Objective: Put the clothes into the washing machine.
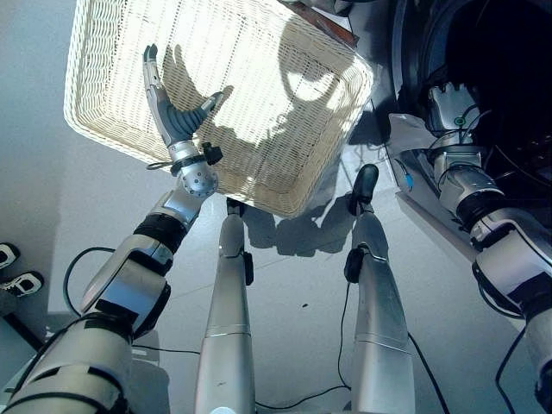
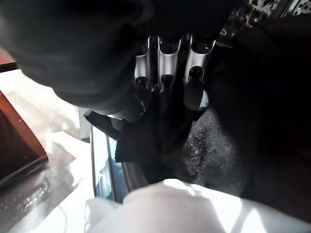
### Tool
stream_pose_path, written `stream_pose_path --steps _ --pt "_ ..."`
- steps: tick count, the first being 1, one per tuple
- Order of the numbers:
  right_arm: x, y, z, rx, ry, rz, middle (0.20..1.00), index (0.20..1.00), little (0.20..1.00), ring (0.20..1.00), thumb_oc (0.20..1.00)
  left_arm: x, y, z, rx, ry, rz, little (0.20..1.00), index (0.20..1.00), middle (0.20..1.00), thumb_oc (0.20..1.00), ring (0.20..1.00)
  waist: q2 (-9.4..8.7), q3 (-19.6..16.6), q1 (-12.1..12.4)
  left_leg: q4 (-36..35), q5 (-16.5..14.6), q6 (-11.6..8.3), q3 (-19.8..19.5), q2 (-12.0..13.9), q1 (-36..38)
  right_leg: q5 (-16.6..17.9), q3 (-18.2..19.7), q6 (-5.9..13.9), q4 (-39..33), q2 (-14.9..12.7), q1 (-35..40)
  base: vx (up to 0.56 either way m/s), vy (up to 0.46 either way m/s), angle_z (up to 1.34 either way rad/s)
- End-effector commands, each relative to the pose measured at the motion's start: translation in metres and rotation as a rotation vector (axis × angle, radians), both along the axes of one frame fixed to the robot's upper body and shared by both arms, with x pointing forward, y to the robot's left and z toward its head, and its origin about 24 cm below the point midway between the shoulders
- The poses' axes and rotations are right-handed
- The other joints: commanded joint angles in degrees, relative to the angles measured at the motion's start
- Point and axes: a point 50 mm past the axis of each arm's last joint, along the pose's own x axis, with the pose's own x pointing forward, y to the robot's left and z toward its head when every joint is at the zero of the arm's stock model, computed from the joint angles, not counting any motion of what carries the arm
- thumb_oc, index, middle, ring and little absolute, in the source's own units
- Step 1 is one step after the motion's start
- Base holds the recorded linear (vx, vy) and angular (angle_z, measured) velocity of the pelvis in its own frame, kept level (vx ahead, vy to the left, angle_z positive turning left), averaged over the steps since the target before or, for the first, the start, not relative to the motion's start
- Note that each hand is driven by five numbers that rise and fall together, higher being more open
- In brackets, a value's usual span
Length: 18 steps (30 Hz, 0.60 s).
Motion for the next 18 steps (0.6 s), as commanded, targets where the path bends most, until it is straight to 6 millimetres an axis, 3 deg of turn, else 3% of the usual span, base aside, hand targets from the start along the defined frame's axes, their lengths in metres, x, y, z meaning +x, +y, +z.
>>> stream_pose_path --steps 1,4,5,6,7,8,15,17,18 --pt "-0.005 -0.016 -0.015 -0.067 0.080 -0.057 0.200 0.200 0.200 0.200 0.200 -0.004 -0.007 0.011 -0.040 -0.083 -0.046 1.000 1.000 1.000 1.000 1.000 4.07 -0.1 -1.6 -0.5 0.1 4.96 0.6 -2.7 -1.3 -0.2 -3.1 3.38 1.2 1.9 0.6 0.00 0.000 0.00" --pt "-0.003 -0.012 -0.022 -0.065 0.135 -0.029 0.200 0.200 0.200 0.200 0.200 -0.004 -0.007 0.010 -0.040 -0.080 -0.047 1.000 1.000 1.000 1.000 1.000 3.98 -0.1 -1.7 -0.3 0.0 4.93 0.6 -2.6 -1.5 -0.2 -3.0 3.28 1.3 2.0 0.3 0.00 0.000 0.00" --pt "-0.002 -0.010 -0.025 -0.064 0.153 -0.015 0.391 0.391 0.391 0.391 0.391 -0.004 -0.007 0.009 -0.040 -0.079 -0.047 1.000 1.000 1.000 1.000 1.000 3.94 -0.1 -1.7 -0.3 0.1 4.93 0.6 -2.6 -1.5 -0.2 -3.0 3.22 1.4 2.1 0.4 0.00 0.000 0.00" --pt "-0.002 -0.010 -0.026 -0.064 0.157 -0.012 0.464 0.464 0.464 0.464 0.464 -0.004 -0.007 0.009 -0.040 -0.078 -0.047 1.000 1.000 1.000 1.000 1.000 3.93 -0.1 -1.7 -0.3 0.1 4.93 0.7 -2.5 -1.4 -0.2 -3.0 3.21 1.4 2.1 0.4 0.00 0.000 0.00" --pt "-0.002 -0.008 -0.029 -0.067 0.170 0.004 0.649 0.649 0.649 0.649 0.649 -0.005 -0.008 0.008 -0.041 -0.078 -0.047 1.000 1.000 1.000 1.000 1.000 3.87 -0.1 -1.8 -0.2 0.1 4.92 0.7 -2.5 -1.5 -0.2 -2.9 3.16 1.4 2.1 0.3 0.00 0.000 0.00" --pt "-0.002 -0.006 -0.032 -0.071 0.179 0.014 1.000 1.000 1.000 1.000 1.000 -0.005 -0.008 0.007 -0.041 -0.078 -0.046 1.000 1.000 1.000 1.000 1.000 3.83 -0.1 -1.8 -0.2 0.1 4.91 0.7 -2.5 -1.5 -0.2 -2.9 3.16 1.4 2.1 0.3 0.00 0.000 0.00" --pt "-0.003 -0.002 -0.042 -0.069 0.204 0.043 1.000 1.000 1.000 1.000 1.000 -0.005 -0.008 0.005 -0.044 -0.078 -0.043 1.000 1.000 1.000 1.000 1.000 3.63 -0.1 -2.0 -0.3 0.2 4.93 0.9 -2.4 -1.4 -0.2 -2.9 3.11 1.4 2.2 0.3 0.00 0.000 0.00" --pt "-0.004 -0.002 -0.050 -0.068 0.228 0.048 1.000 1.000 1.000 1.000 1.000 -0.006 -0.008 0.005 -0.043 -0.079 -0.041 1.000 1.000 1.000 1.000 1.000 3.45 -0.1 -2.2 -0.4 0.3 4.89 1.0 -2.3 -1.4 -0.2 -2.8 3.14 1.4 2.3 0.3 0.00 0.000 0.00" --pt "-0.008 -0.006 -0.068 -0.066 0.274 0.030 1.000 1.000 1.000 1.000 1.000 -0.007 -0.007 0.001 -0.043 -0.082 -0.033 1.000 1.000 1.000 1.000 1.000 3.26 -0.1 -2.5 -0.7 0.3 4.97 1.4 -2.1 -1.2 -0.1 -2.7 3.15 1.3 2.4 0.4 0.00 0.000 0.00"
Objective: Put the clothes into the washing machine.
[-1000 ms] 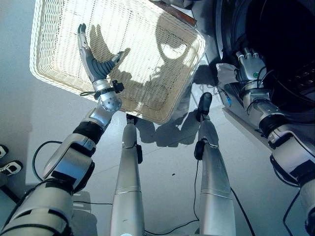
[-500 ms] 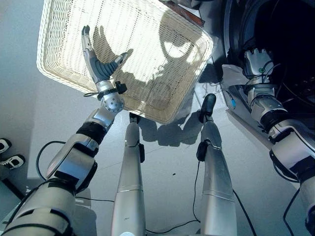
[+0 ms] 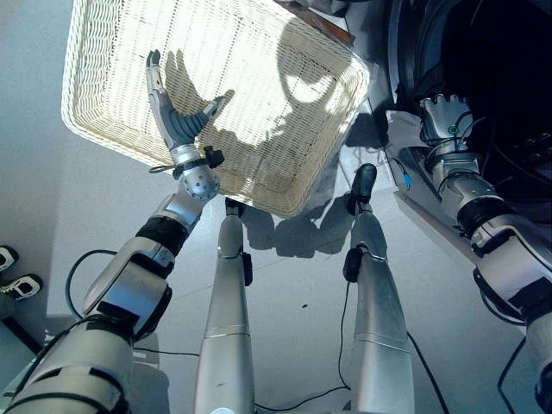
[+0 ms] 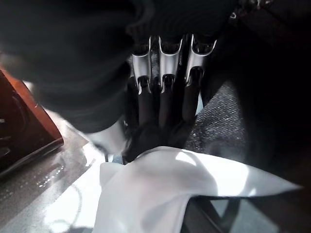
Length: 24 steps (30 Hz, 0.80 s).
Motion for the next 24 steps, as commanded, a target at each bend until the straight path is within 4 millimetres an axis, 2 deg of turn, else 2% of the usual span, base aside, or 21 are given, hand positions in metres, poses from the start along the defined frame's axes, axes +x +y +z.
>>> stream_pose_path --steps 1,8,16,20,22,24 --pt "-0.010 -0.010 -0.058 -0.045 0.209 -0.034 1.000 1.000 1.000 1.000 1.000 -0.007 -0.004 0.008 -0.036 -0.102 -0.020 1.000 1.000 1.000 1.000 1.000 3.20 -0.1 -2.2 -0.6 0.3 4.94 1.4 -2.0 -1.2 0.0 -2.5 2.97 1.3 2.4 0.2 0.00 0.000 0.00" --pt "-0.012 -0.012 -0.069 -0.054 0.267 -0.076 1.000 1.000 1.000 1.000 1.000 -0.006 -0.005 0.010 -0.033 -0.101 -0.024 1.000 1.000 1.000 1.000 1.000 3.39 -0.1 -2.3 -0.6 0.4 4.98 1.4 -2.0 -1.1 0.3 -2.2 2.96 1.4 2.4 0.2 0.00 0.000 0.00" --pt "-0.009 -0.010 -0.067 -0.058 0.290 -0.137 1.000 1.000 1.000 1.000 1.000 -0.005 -0.014 0.008 -0.037 -0.092 -0.040 1.000 1.000 1.000 1.000 1.000 3.89 -0.1 -2.0 -0.3 0.6 4.88 1.4 -1.9 -0.9 0.3 -2.0 2.86 1.6 2.2 0.4 0.00 0.000 0.00" --pt "-0.009 -0.015 -0.068 -0.104 0.330 -0.230 1.000 1.000 1.000 1.000 1.000 -0.005 -0.017 0.006 -0.044 -0.092 -0.045 1.000 1.000 1.000 1.000 1.000 4.35 -0.1 -1.7 -0.5 1.0 4.90 1.4 -1.8 -0.8 0.3 -1.8 2.71 1.7 2.1 0.5 0.00 0.000 0.00" --pt "-0.009 -0.016 -0.066 -0.121 0.316 -0.239 0.407 0.407 0.407 0.407 0.407 -0.005 -0.019 0.006 -0.046 -0.094 -0.049 1.000 1.000 1.000 1.000 1.000 4.52 -0.1 -1.6 -0.7 1.1 4.91 1.4 -1.9 -0.7 0.4 -1.9 2.71 1.6 2.0 0.6 0.00 0.000 0.00" --pt "-0.008 -0.015 -0.062 -0.153 0.314 -0.254 0.200 0.200 0.200 0.200 0.200 -0.005 -0.020 0.005 -0.047 -0.092 -0.054 1.000 1.000 1.000 1.000 1.000 4.78 -0.1 -1.4 -0.8 1.2 4.88 1.3 -1.9 -0.7 0.4 -1.8 2.71 1.6 1.9 0.7 0.00 0.000 0.00"
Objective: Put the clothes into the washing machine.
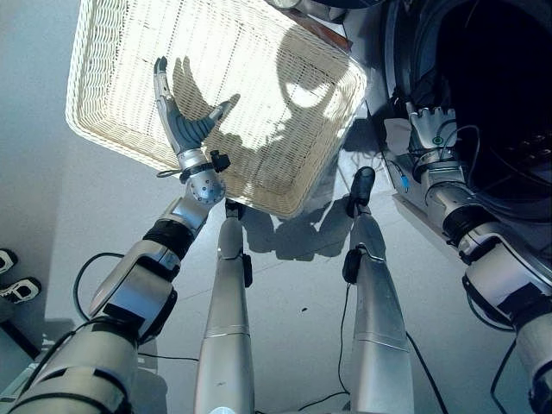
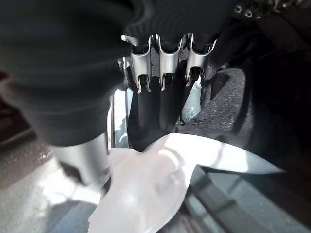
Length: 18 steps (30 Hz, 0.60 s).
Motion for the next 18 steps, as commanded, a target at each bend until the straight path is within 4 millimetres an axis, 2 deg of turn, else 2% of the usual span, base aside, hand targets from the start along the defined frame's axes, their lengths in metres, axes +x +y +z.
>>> stream_pose_path --steps 1,9,18 --pt "-0.0130 -0.0309 -0.0437 -0.068 0.205 -0.153 0.200 0.200 0.200 0.200 0.200 -0.0048 -0.0117 0.0122 -0.020 -0.094 -0.034 1.000 1.000 1.000 1.000 1.000 4.84 -0.1 -1.4 -1.0 1.2 4.86 1.3 -1.9 -1.6 0.5 -1.9 2.65 1.3 1.9 -0.3 0.00 0.000 0.00" --pt "-0.0118 -0.0328 -0.0346 -0.142 0.197 -0.163 0.200 0.200 0.200 0.200 0.200 -0.0062 -0.0134 0.0109 -0.029 -0.099 -0.039 1.000 1.000 1.000 1.000 1.000 4.85 -0.1 -1.1 -1.0 1.5 4.83 1.3 -1.7 -1.5 0.6 -2.0 2.64 1.3 1.8 -0.1 0.00 0.000 0.00" --pt "-0.0134 -0.0354 -0.0355 -0.161 0.190 -0.153 0.200 0.200 0.200 0.200 0.200 -0.0076 -0.0118 0.0084 -0.029 -0.099 -0.038 1.000 1.000 1.000 1.000 1.000 4.66 -0.1 -1.0 -1.0 1.6 4.86 1.2 -1.7 -1.5 0.7 -2.2 2.67 1.2 1.8 0.0 0.00 0.000 0.00"
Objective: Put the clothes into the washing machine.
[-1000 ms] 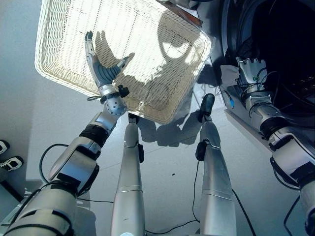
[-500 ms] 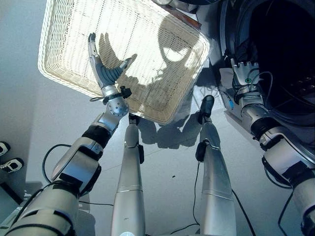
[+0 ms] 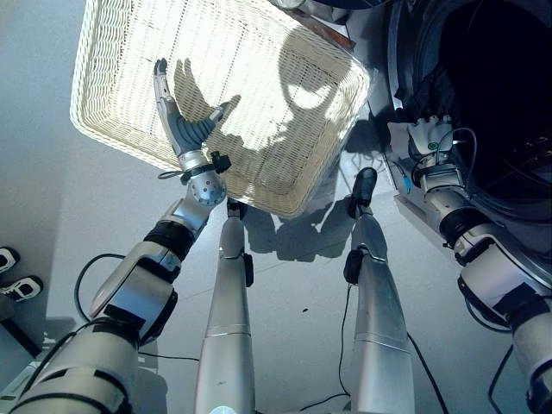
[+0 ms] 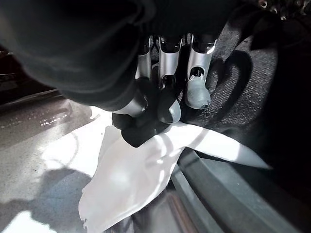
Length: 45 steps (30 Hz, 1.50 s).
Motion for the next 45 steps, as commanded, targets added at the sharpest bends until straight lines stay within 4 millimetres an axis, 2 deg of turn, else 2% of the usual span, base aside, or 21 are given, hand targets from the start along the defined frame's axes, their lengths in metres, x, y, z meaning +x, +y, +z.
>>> stream_pose_path --steps 1,6,9,11,13,15,19,20,22,25,26,27,29,31,33,35,37,41,42,43,45 --pt "-0.013 -0.030 -0.028 -0.040 0.094 -0.093 0.200 0.200 0.200 0.200 0.200 -0.006 -0.010 0.009 -0.023 -0.093 -0.030 1.000 1.000 1.000 1.000 1.000 4.64 -0.1 -1.4 -1.2 1.6 4.83 1.1 -1.5 -1.6 0.5 -2.3 2.91 1.1 2.0 0.0 0.00 0.000 0.00" --pt "-0.013 -0.030 -0.026 -0.002 0.069 -0.085 0.200 0.200 0.200 0.200 0.200 -0.005 -0.011 0.011 -0.022 -0.091 -0.029 1.000 1.000 1.000 1.000 1.000 4.55 -0.1 -1.4 -1.3 1.6 4.82 1.1 -1.5 -1.6 0.6 -2.3 2.93 1.0 2.0 0.0 0.00 0.000 0.00" --pt "-0.014 -0.032 -0.023 0.115 0.000 -0.068 0.200 0.200 0.200 0.200 0.200 -0.005 -0.012 0.011 -0.019 -0.091 -0.033 1.000 1.000 1.000 1.000 1.000 4.57 -0.1 -1.5 -1.2 1.6 4.83 1.0 -1.5 -1.8 0.7 -2.1 2.96 1.0 1.9 -0.2 0.00 0.000 0.00" --pt "-0.016 -0.035 -0.020 0.318 -0.112 -0.050 0.200 0.200 0.200 0.200 0.200 -0.005 -0.012 0.012 -0.019 -0.091 -0.035 1.000 1.000 1.000 1.000 1.000 4.66 -0.1 -1.5 -1.0 1.6 4.85 0.9 -1.6 -1.8 0.8 -2.0 2.95 1.1 1.9 -0.3 0.00 0.000 0.00" --pt "-0.016 -0.036 -0.017 0.425 -0.172 -0.043 0.200 0.200 0.200 0.200 0.200 -0.005 -0.012 0.012 -0.018 -0.092 -0.035 1.000 1.000 1.000 1.000 1.000 4.70 -0.1 -1.5 -1.0 1.6 4.83 0.8 -1.6 -1.9 0.9 -1.9 3.00 1.0 1.9 -0.3 0.00 0.000 0.00" --pt "-0.016 -0.037 -0.006 0.732 -0.356 -0.011 0.200 0.200 0.200 0.200 0.200 -0.005 -0.010 0.012 -0.016 -0.090 -0.036 1.000 1.000 1.000 1.000 1.000 4.73 -0.1 -1.6 -0.6 1.3 4.74 0.6 -1.6 -2.1 0.9 -1.7 3.10 1.2 1.9 -0.5 0.00 0.000 0.00" --pt "-0.017 -0.040 0.001 0.908 -0.455 -0.008 0.200 0.200 0.200 0.200 0.200 -0.005 -0.010 0.011 -0.015 -0.089 -0.036 1.000 1.000 1.000 1.000 1.000 4.67 -0.1 -1.6 -0.3 1.1 4.65 0.5 -1.6 -2.1 0.8 -1.6 3.15 1.2 1.9 -0.5 0.00 0.000 0.00" --pt "-0.018 -0.046 0.009 1.118 -0.574 -0.012 0.200 0.200 0.200 0.200 0.200 -0.005 -0.007 0.011 -0.016 -0.087 -0.033 1.000 1.000 1.000 1.000 1.000 4.62 -0.1 -1.7 -0.1 0.8 4.56 0.5 -1.6 -2.0 0.7 -1.6 3.25 1.3 1.9 -0.4 0.00 0.000 0.00" --pt "-0.023 -0.060 0.021 1.363 -0.748 -0.020 0.200 0.200 0.200 0.200 0.200 -0.006 -0.003 0.012 -0.015 -0.086 -0.027 1.000 1.000 1.000 1.000 1.000 4.43 -0.1 -1.7 0.2 0.2 4.35 0.5 -1.4 -1.7 0.5 -1.6 3.41 1.3 1.9 -0.1 0.00 0.000 0.00" --pt "-0.027 -0.070 0.030 1.459 -0.828 -0.031 0.200 0.200 0.200 0.200 0.200 -0.006 0.001 0.013 -0.014 -0.088 -0.022 1.000 1.000 1.000 1.000 1.000 4.27 -0.1 -1.7 0.2 0.0 4.17 0.4 -1.3 -1.6 0.5 -1.7 3.52 1.2 1.9 0.0 0.00 0.000 0.00" --pt "-0.030 -0.075 0.035 1.505 -0.902 -0.034 0.200 0.200 0.200 0.200 0.200 -0.007 0.003 0.013 -0.011 -0.089 -0.018 1.000 1.000 1.000 1.000 1.000 4.15 -0.1 -1.7 0.3 -0.2 4.08 0.2 -1.2 -1.7 0.4 -1.7 3.59 1.2 1.9 0.0 -0.01 -0.039 0.00" --pt "-0.039 -0.092 0.049 1.602 -1.054 -0.031 0.200 0.200 0.200 0.200 0.200 -0.009 0.009 0.015 0.002 -0.093 -0.009 1.000 1.000 1.000 1.000 1.000 3.73 -0.1 -1.7 0.2 -0.6 3.92 -0.1 -1.1 -1.5 0.5 -2.0 3.83 0.8 1.9 0.4 -0.01 -0.039 0.00" --pt "-0.041 -0.095 0.053 1.613 -1.076 -0.030 0.200 0.200 0.200 0.200 0.200 -0.009 0.011 0.015 0.005 -0.094 -0.007 1.000 1.000 1.000 1.000 1.000 3.61 -0.1 -1.7 0.2 -0.7 3.87 -0.2 -1.0 -1.5 0.5 -2.0 3.88 0.7 1.9 0.5 -0.01 -0.055 -0.01" --pt "-0.061 -0.117 0.086 1.696 -1.383 0.053 0.200 0.200 0.200 0.200 0.200 -0.014 0.023 0.014 0.029 -0.100 0.009 1.000 1.000 1.000 1.000 1.000 2.51 -0.1 -1.6 -0.1 -1.3 3.71 -0.9 -0.8 -1.5 0.6 -2.7 4.19 -0.1 2.3 1.0 -0.02 -0.110 -0.02" --pt "-0.080 -0.128 0.118 1.678 -1.599 0.160 0.200 0.200 0.200 0.200 0.200 -0.019 0.033 0.014 0.043 -0.098 0.021 1.000 1.000 1.000 1.000 1.000 1.43 -0.1 -1.6 -0.7 -1.6 3.78 -1.3 -0.7 -1.0 0.7 -3.2 4.36 -0.8 2.8 1.9 -0.02 -0.071 -0.03" --pt "-0.084 -0.129 0.127 1.662 -1.637 0.196 0.200 0.200 0.200 0.200 0.200 -0.020 0.036 0.013 0.045 -0.096 0.025 1.000 1.000 1.000 1.000 1.000 1.11 -0.1 -1.8 -0.8 -1.6 3.79 -1.3 -0.6 -0.8 0.7 -3.3 4.38 -0.9 2.9 2.1 0.00 0.000 0.00" --pt "-0.095 -0.127 0.150 1.558 -1.687 0.265 0.200 0.200 0.200 0.200 0.200 -0.022 0.043 0.016 0.044 -0.093 0.037 1.000 1.000 1.000 1.000 1.000 0.16 -0.1 -2.0 -0.9 -1.7 3.94 -1.5 -0.4 -0.4 0.6 -3.4 4.38 -0.9 3.2 2.8 0.00 0.000 0.00" --pt "-0.098 -0.120 0.171 1.485 -1.655 0.346 0.200 0.200 0.200 0.200 0.200 -0.020 0.050 0.027 0.043 -0.091 0.038 1.000 1.000 1.000 1.000 1.000 -0.46 -0.1 -2.2 -0.8 -1.8 4.15 -1.7 -0.4 0.1 0.3 -3.5 4.32 -0.7 3.2 3.2 0.00 0.000 0.00" --pt "-0.096 -0.119 0.174 1.462 -1.627 0.342 0.313 0.313 0.313 0.313 0.313 -0.019 0.051 0.031 0.047 -0.090 0.037 1.000 1.000 1.000 1.000 1.000 -0.50 -0.1 -2.2 -0.8 -1.8 4.18 -1.8 -0.4 0.2 0.2 -3.5 4.31 -0.6 3.2 3.3 0.00 0.000 0.00" --pt "-0.095 -0.118 0.174 1.445 -1.612 0.338 0.335 0.335 0.335 0.335 0.335 -0.018 0.050 0.033 0.051 -0.090 0.034 1.000 1.000 1.000 1.000 1.000 -0.44 -0.1 -2.0 -1.0 -1.9 4.26 -1.9 -0.6 0.4 0.2 -3.5 4.33 -0.7 3.1 3.4 0.00 0.004 -0.03" --pt "-0.091 -0.116 0.174 1.458 -1.577 0.347 0.498 0.498 0.498 0.498 0.498 -0.016 0.050 0.039 0.053 -0.096 0.027 1.000 1.000 1.000 1.000 1.000 -0.09 -0.1 -1.9 -1.2 -1.9 4.40 -2.0 -0.9 0.3 0.1 -3.6 4.30 -0.9 3.0 3.3 0.00 0.000 0.00"
